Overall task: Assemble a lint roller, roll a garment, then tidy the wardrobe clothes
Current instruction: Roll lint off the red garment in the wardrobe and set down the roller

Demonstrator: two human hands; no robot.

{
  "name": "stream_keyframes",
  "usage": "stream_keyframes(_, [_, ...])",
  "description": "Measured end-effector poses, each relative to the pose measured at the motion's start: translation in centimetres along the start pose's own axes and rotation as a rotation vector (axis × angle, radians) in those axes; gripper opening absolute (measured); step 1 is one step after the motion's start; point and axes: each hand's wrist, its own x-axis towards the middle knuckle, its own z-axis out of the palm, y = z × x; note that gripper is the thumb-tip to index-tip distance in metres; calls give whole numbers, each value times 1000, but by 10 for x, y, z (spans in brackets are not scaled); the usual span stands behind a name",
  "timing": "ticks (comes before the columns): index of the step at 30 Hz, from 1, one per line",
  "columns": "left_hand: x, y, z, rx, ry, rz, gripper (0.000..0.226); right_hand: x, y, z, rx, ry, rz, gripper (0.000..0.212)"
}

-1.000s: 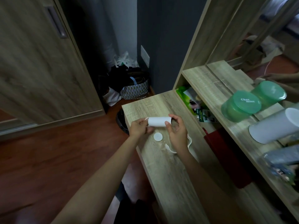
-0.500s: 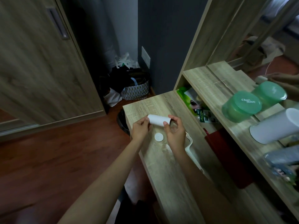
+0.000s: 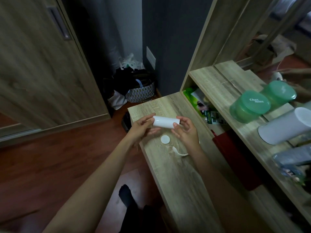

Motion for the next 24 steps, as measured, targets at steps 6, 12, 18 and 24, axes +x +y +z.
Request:
stream_keyframes(6, [-6, 5, 8, 106, -69, -27, 34, 2, 2, 0, -61, -120, 63, 33])
stream_keyframes(12, [-3, -5, -9, 79, 148, 49, 23, 18, 28, -5, -502, 22, 16, 35])
stream_keyframes(18, [-8, -13, -31, 41, 236, 116, 8, 14, 59, -4, -1374, -203, -71, 63])
stream_keyframes(24, [-12, -16, -34, 38, 232, 96, 7, 18, 66, 5, -1345, -161, -79, 49])
